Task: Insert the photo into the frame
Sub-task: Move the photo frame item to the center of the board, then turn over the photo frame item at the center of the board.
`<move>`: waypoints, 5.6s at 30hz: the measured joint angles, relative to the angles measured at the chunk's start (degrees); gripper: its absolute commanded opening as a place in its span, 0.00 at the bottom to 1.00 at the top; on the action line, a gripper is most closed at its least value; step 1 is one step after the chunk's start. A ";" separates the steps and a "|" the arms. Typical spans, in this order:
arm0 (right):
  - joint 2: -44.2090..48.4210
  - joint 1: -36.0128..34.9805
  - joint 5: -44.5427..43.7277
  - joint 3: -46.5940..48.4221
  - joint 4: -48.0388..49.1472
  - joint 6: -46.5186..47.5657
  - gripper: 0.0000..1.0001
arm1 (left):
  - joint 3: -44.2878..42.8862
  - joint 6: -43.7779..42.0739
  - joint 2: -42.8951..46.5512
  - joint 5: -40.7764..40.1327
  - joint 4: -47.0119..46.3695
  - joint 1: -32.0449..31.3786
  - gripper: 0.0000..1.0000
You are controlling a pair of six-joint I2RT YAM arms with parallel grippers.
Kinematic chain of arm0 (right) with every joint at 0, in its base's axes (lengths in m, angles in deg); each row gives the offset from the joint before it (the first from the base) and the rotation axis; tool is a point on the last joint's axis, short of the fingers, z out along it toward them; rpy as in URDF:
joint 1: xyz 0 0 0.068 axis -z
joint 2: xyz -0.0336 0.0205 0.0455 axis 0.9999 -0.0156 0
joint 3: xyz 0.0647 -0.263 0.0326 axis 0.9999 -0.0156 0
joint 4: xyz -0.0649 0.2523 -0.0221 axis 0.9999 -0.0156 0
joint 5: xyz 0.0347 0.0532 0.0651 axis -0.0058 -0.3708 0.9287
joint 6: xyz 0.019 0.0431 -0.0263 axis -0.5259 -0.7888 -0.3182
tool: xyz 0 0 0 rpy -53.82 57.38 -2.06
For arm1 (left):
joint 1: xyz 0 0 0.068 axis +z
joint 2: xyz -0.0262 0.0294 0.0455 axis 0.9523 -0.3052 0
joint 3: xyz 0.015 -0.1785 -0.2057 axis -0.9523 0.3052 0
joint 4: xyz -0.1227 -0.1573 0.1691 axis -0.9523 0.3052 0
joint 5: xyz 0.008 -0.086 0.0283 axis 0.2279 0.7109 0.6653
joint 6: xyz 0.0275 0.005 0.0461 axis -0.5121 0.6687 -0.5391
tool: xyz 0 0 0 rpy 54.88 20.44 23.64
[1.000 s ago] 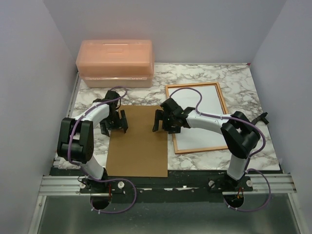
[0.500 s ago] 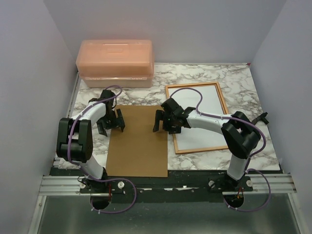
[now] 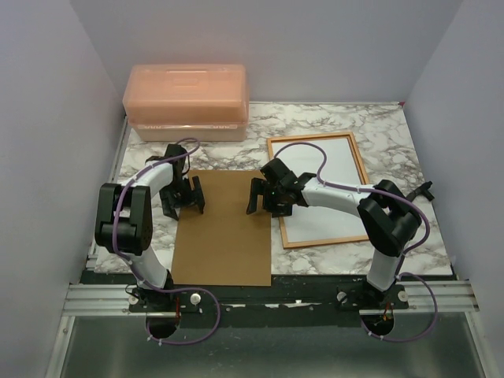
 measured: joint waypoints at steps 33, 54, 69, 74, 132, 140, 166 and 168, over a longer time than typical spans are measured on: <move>23.96 8.50 4.72 -6.16 -3.61 -0.17 1.00 | -8.57 -2.97 -4.15 9.51 4.33 -11.50 0.82; 22.58 18.99 3.91 -18.40 -4.24 8.55 0.94 | -2.16 -0.52 -2.08 10.38 -0.09 -11.06 0.83; 14.64 19.91 23.61 -21.00 10.71 6.34 0.77 | -1.29 0.20 -2.34 16.55 -2.27 -10.29 0.82; 19.02 20.41 25.03 -20.98 9.79 6.14 0.59 | -1.14 0.39 -2.34 17.20 -2.54 -10.03 0.82; 4.92 6.49 -14.62 52.13 -56.13 13.60 0.01 | -9.16 5.51 33.29 19.50 -7.78 -13.05 0.98; 3.87 5.92 -16.94 53.09 -57.02 13.68 0.13 | -9.14 5.18 34.12 19.08 -7.67 -13.05 0.99; 9.81 3.74 2.16 45.55 -38.73 13.57 0.83 | -10.36 9.33 30.53 22.40 -7.41 -13.05 0.98; 10.40 3.72 4.57 42.97 -36.17 12.83 0.85 | -10.32 10.25 30.56 24.22 -8.66 -13.05 0.99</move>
